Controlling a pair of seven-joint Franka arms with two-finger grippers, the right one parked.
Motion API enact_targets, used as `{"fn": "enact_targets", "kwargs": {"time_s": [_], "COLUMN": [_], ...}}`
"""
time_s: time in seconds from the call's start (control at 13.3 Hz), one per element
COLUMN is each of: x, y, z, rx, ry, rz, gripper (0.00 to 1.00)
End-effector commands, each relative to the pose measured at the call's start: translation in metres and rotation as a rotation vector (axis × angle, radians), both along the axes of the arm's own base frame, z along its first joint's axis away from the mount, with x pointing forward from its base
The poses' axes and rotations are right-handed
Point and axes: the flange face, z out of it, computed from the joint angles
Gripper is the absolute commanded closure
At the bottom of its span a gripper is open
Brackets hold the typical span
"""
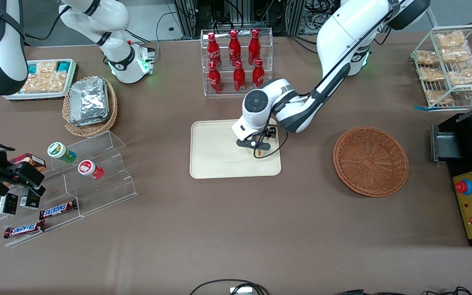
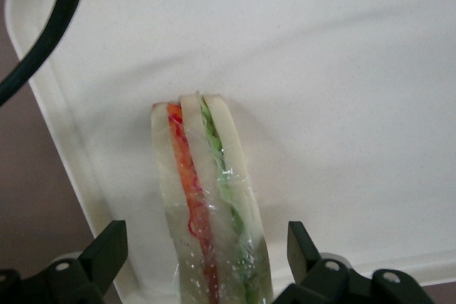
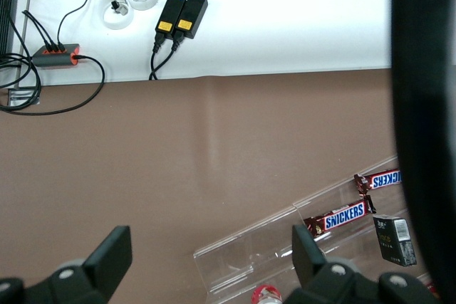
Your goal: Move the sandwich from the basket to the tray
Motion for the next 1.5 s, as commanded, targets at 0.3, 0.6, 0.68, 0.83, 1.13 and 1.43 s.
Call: {"fn": "enact_targets", "kwargs": {"time_s": [0.3,0.6,0.68,0.83,1.13,1.43], "x": [0.071,0.117,0.125,0.146,0.171,0.181], "y": [0.019,0.054,0.062,0.091,0.157,0.204], "z": [0.068,0.111,0.116,0.137,0.181,0.203], "rx": [0.027,0.077,0.091,0.087,0.115,0.138], "ry": [-0.058,-0.068,-0.072,-0.104,-0.127,-0.128], "rz": [0.196,0.310,0.335,0.406,0.499,0.538], "gripper": [0.01,0.01,0.01,0.01,0.01,0.01]}}
